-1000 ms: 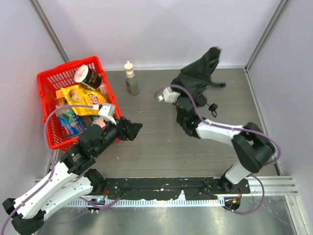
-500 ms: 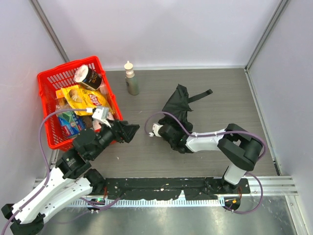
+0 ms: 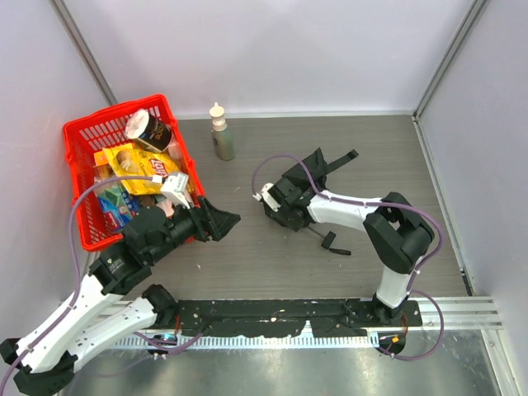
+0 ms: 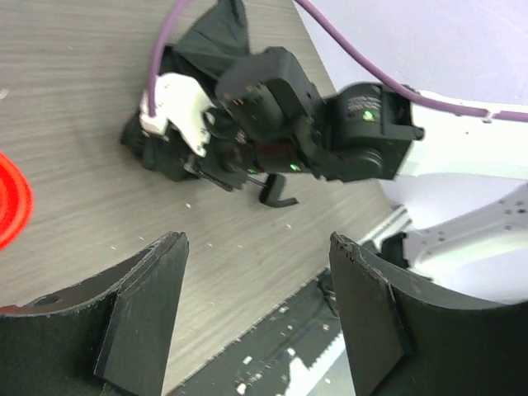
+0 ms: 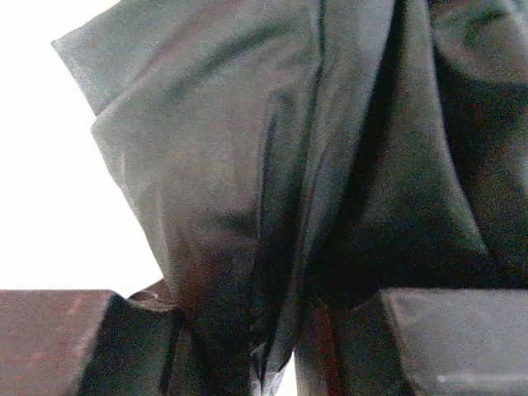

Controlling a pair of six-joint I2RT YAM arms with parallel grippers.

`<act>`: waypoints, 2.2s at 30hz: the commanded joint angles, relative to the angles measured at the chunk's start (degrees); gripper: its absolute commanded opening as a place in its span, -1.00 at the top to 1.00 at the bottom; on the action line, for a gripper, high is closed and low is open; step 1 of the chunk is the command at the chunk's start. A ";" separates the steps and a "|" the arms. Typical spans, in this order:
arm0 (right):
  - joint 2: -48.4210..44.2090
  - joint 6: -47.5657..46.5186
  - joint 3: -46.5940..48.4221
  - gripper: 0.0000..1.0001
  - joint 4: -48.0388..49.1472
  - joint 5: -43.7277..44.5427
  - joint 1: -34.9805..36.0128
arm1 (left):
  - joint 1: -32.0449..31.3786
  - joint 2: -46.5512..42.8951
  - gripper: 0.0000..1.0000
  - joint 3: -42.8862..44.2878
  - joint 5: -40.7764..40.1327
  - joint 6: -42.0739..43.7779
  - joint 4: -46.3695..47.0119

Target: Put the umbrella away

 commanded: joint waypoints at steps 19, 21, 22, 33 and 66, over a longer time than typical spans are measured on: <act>6.40 23.45 -5.13 0.99 5.39 -33.34 -2.07 | -15.99 1.48 -0.47 -19.00 -11.83 -47.97 9.87; 6.31 23.71 -5.66 0.99 5.92 -33.60 -2.07 | -17.93 3.50 -0.47 -20.85 -15.96 -53.51 10.58; 6.13 23.98 -6.10 0.99 6.19 -33.69 -2.16 | -19.33 4.47 -0.46 -21.64 -18.42 -54.84 11.19; -3.09 23.90 -5.24 0.99 1.81 -13.59 -2.42 | -26.38 14.48 -0.36 -9.71 -41.80 -44.42 3.89; -8.02 12.55 -5.57 0.98 6.45 -23.93 -24.13 | 4.12 63.35 -0.64 24.13 2.02 -39.73 16.47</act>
